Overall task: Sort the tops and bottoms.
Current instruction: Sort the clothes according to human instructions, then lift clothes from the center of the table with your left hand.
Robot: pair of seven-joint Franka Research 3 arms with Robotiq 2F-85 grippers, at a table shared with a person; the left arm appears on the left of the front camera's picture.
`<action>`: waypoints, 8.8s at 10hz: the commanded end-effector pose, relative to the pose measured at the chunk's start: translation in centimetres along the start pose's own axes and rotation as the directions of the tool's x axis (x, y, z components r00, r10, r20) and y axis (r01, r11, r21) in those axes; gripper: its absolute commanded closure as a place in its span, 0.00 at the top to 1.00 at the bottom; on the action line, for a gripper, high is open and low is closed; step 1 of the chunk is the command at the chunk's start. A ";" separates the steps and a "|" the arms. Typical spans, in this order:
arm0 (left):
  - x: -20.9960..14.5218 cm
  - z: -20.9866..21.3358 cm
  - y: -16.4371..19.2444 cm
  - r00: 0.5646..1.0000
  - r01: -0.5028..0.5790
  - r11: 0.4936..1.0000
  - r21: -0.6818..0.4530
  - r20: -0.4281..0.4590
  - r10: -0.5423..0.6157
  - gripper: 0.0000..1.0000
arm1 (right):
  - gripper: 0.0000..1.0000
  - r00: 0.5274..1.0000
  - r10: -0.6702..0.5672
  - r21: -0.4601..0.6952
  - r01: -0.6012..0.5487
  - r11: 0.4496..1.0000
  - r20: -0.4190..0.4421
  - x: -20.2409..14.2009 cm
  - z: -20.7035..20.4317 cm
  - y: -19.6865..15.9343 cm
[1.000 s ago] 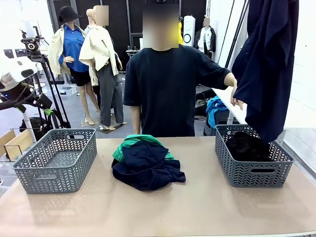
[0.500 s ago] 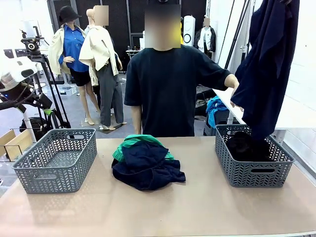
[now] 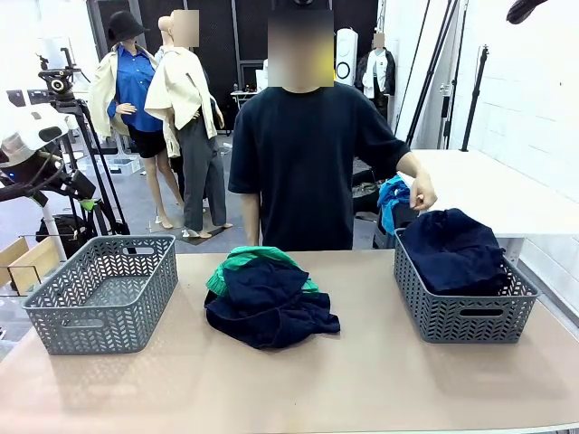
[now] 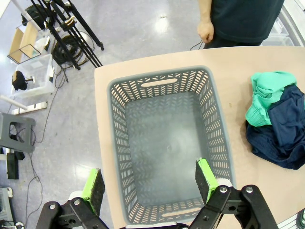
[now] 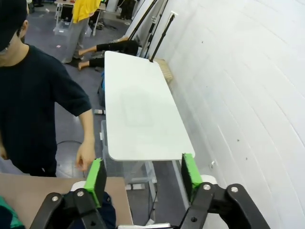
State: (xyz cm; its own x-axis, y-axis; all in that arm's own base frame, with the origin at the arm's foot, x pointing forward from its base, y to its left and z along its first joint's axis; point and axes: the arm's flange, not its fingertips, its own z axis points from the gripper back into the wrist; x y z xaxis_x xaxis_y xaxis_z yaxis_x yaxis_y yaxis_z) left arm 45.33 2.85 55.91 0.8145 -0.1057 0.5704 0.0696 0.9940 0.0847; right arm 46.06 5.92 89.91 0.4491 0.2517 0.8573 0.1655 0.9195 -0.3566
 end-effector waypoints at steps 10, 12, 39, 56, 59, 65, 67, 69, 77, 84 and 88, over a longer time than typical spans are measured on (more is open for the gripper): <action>0.1 0.1 0.2 1.000 0.007 1.000 0.006 -0.006 -0.007 1.00 | 1.00 1.000 -0.005 -0.001 0.005 1.000 0.002 0.0 0.1 -0.1; 0.1 0.1 0.2 1.000 0.007 1.000 0.006 -0.006 -0.007 1.00 | 1.00 1.000 -0.006 0.002 0.006 1.000 0.001 0.1 0.1 0.0; 4.0 -1.7 -17.8 0.826 0.507 0.770 -0.386 -0.038 -0.563 1.00 | 1.00 0.740 -0.251 0.014 0.332 0.943 -0.624 -32.2 -13.3 -12.1; -0.8 -18.3 -30.5 0.888 0.332 0.816 -0.473 -0.137 -0.440 1.00 | 1.00 0.740 -0.251 0.014 0.332 0.943 -0.624 -32.2 -13.3 -12.1; -2.1 -18.5 -31.5 0.870 0.390 0.809 -0.441 -0.112 -0.481 1.00 | 1.00 0.740 -0.251 0.014 0.332 0.943 -0.624 -32.2 -13.3 -12.1; -3.4 -19.8 -33.0 0.823 0.479 0.797 -0.369 -0.126 -0.553 0.37 | 1.00 0.740 -0.251 0.014 0.332 0.943 -0.624 -32.2 -13.3 -12.1; -3.4 -20.0 -33.0 0.823 0.479 0.802 -0.356 -0.137 -0.552 0.01 | 1.00 0.740 -0.251 0.014 0.332 0.943 -0.624 -32.2 -13.3 -12.1; -3.3 -19.8 -32.9 0.825 0.475 0.805 -0.355 -0.139 -0.548 0.00 | 1.00 0.740 -0.251 0.014 0.332 0.943 -0.624 -32.2 -13.3 -12.1; -1.3 -13.1 -30.5 0.793 0.479 0.745 -0.464 -0.136 -0.594 0.00 | 1.00 0.740 -0.251 0.014 0.332 0.943 -0.624 -32.2 -13.3 -12.1; 5.7 1.1 -24.2 0.828 0.521 0.694 -0.498 0.098 -0.551 0.00 | 1.00 0.740 -0.251 0.014 0.332 0.943 -0.624 -32.2 -13.3 -12.1; 11.1 13.6 -22.8 0.844 0.534 0.722 -0.440 0.229 -0.485 0.00 | 1.00 0.740 -0.251 0.014 0.332 0.943 -0.624 -32.2 -13.3 -12.1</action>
State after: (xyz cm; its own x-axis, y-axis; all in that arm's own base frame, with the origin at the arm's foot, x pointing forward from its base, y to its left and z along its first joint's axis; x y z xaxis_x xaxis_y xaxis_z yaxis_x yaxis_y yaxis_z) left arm 44.88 -21.45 68.28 0.5278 -0.6003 0.6010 0.7398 0.6724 0.0219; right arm 41.26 -17.30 61.60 0.8352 -0.2346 0.4974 0.2975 0.9534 -0.0498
